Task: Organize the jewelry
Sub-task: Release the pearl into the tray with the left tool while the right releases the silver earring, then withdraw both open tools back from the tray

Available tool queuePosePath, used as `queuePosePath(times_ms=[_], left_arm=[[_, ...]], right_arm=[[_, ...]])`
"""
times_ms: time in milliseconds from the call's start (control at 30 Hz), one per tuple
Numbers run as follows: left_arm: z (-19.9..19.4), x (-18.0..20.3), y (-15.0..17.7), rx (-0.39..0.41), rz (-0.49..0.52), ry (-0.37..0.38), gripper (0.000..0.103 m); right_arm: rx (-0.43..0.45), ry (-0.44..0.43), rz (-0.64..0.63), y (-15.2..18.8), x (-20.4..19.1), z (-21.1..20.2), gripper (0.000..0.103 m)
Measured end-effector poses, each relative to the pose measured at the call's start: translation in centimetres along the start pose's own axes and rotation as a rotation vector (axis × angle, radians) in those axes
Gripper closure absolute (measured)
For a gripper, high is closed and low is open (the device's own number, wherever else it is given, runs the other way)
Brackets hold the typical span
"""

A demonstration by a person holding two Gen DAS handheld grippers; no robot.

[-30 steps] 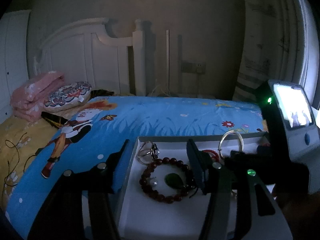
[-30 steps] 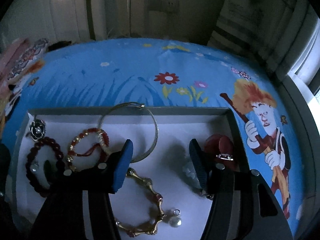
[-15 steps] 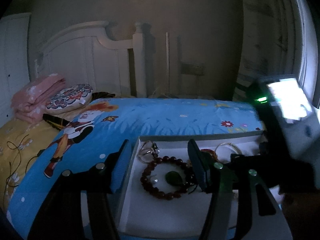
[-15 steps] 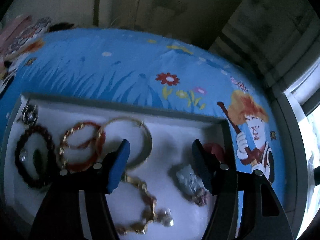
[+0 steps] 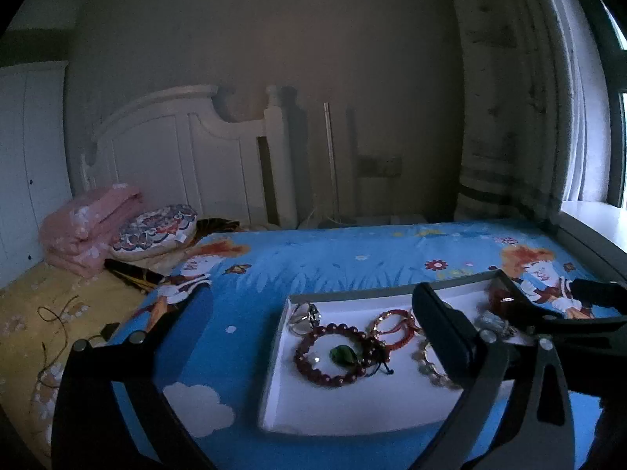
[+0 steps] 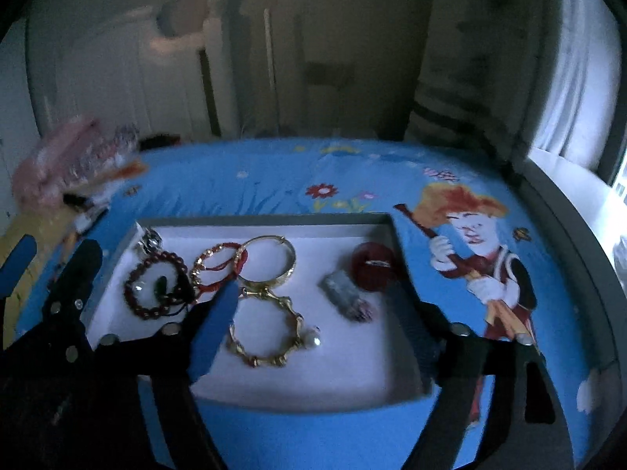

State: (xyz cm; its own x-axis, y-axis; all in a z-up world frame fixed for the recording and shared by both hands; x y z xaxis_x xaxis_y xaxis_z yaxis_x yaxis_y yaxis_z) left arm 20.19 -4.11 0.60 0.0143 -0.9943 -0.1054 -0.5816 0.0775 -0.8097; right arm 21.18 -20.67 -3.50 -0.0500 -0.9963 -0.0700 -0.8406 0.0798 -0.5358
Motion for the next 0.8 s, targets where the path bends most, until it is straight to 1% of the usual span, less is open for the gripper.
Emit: queuePosePath(times_ms=[33,133,233,300,367,567,800], left_arm=[[-0.5,0.0,0.1,-0.002,0.001,0.002,0.005],[-2.1,0.2,0.7,-0.011,0.014,0.024,0.005],[-3.0,0.6,1.7,-0.022,0.038,0.028,0.005],[-3.5,0.4,2.3,-0.027,0.023,0.030,0.005],[-3.7,-0.1,2.8,-0.036,-0.002,0.040,0.005],[-3.7,-0.8,3.5,-0.064,-0.032,0.044,0.005],[-3.9,-0.9,3.5,-0.064,-0.032,0.045,0.005]], right_arm=[[0.014,-0.008,0.009,0.3,0.5,-0.8,0.018],[0.048,-0.034,0.020,1.3,1.2,-3.1,0.018],[0.096,-0.022,0.006,2.2,1.2,-4.8,0.018],[0.130,-0.010,-0.010,2.9,1.1,-5.7,0.018],[0.152,-0.015,-0.021,3.5,0.9,-6.5,0.018],[0.157,-0.028,-0.048,4.6,0.6,-7.5,0.018],[0.171,-0.018,-0.073,4.9,0.3,-8.1,0.018]])
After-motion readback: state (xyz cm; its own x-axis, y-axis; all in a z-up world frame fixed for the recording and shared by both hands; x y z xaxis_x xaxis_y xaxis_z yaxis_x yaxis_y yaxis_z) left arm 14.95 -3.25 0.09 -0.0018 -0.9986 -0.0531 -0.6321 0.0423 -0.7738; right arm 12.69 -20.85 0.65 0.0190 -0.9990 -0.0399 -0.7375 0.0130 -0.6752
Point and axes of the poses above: each gripper's, at about its wrist camera, not at the fingertips, and z roughly the way its jaws point, x to its right, y to its underside, the point moved 6 cm from there along z, roughly the way its jaws point, and after that the axes turned 15 degrees about -x, right-handed, at the moved point
